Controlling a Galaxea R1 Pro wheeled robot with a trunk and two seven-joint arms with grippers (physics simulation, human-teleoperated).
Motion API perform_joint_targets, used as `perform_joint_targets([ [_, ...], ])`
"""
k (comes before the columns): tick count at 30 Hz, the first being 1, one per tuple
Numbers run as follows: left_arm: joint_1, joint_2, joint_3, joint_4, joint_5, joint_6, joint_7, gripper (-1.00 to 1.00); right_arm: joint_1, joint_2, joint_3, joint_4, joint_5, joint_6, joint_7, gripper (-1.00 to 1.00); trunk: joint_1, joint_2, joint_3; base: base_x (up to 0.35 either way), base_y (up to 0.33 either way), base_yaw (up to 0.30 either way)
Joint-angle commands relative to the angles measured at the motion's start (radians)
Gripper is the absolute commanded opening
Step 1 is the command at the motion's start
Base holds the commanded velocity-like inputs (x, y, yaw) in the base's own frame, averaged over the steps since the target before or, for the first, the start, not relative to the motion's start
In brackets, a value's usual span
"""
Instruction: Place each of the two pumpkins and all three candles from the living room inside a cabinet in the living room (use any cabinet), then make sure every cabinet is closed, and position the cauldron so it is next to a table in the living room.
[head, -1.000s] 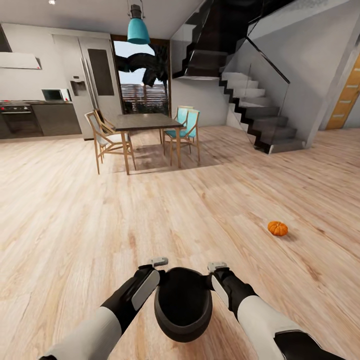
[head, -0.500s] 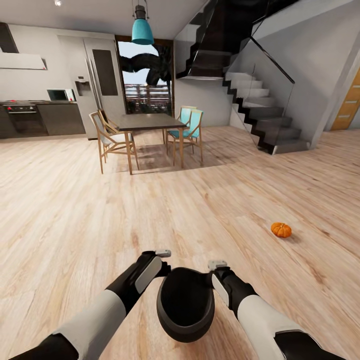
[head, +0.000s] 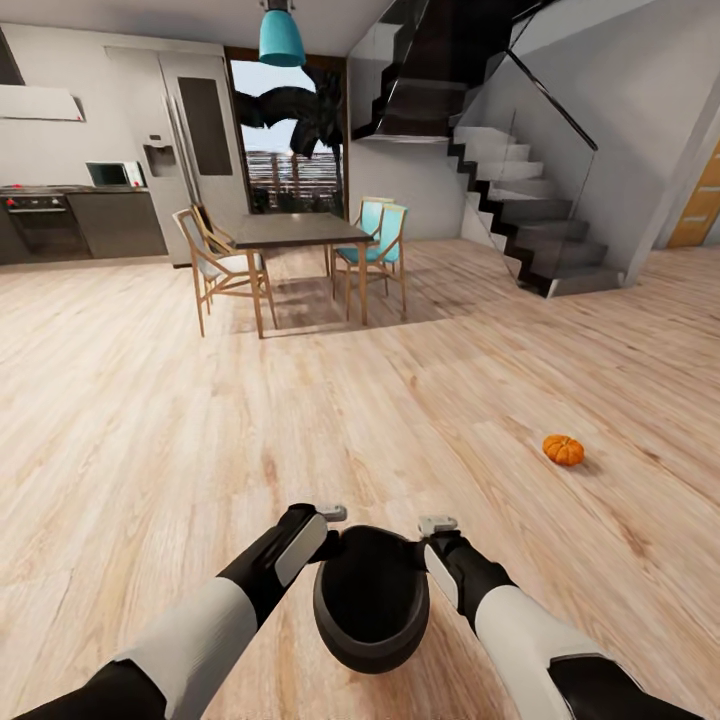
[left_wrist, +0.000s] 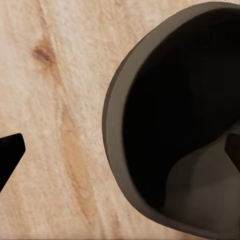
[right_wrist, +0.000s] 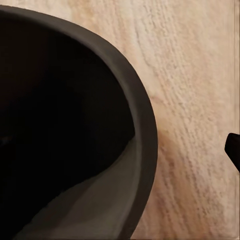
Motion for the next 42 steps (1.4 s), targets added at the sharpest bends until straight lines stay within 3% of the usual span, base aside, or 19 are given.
perform_joint_targets([
  [1, 0.001, 0.000, -0.002, 0.006, -0.001, -0.021, -0.008, 1.00, -0.002, 0.000, 0.000, 0.000, 0.000, 0.002, -0.011, 1.00, 0.000, 0.000, -0.004, 0.000, 0.000, 0.000],
  [10, 0.002, 0.000, -0.007, 0.026, -0.003, -0.111, -0.022, 1.00, -0.034, 0.000, 0.000, 0.025, -0.001, 0.024, -0.030, 1.00, 0.004, -0.002, -0.039, 0.000, 0.000, 0.000],
  [16, 0.002, 0.000, -0.008, 0.030, -0.006, -0.191, -0.033, 1.00, -0.112, -0.002, -0.002, 0.109, -0.003, 0.043, -0.032, 1.00, 0.007, -0.004, -0.062, 0.000, 0.000, 0.000],
  [25, 0.002, 0.000, -0.008, 0.046, -0.010, -0.204, -0.075, 1.00, -0.137, -0.002, -0.002, 0.125, -0.045, 0.049, -0.031, 1.00, 0.011, -0.006, -0.097, 0.000, 0.000, 0.000],
  [34, 0.002, 0.003, -0.008, 0.049, -0.011, -0.205, -0.080, 1.00, -0.140, -0.001, 0.000, 0.124, -0.053, 0.047, -0.027, 1.00, 0.015, -0.008, -0.132, 0.000, 0.000, 0.000],
  [42, 0.001, 0.005, -0.009, 0.049, -0.012, -0.206, -0.080, 1.00, -0.139, -0.004, -0.001, 0.118, -0.054, 0.032, -0.019, 1.00, 0.015, -0.008, -0.132, 0.000, 0.000, 0.000],
])
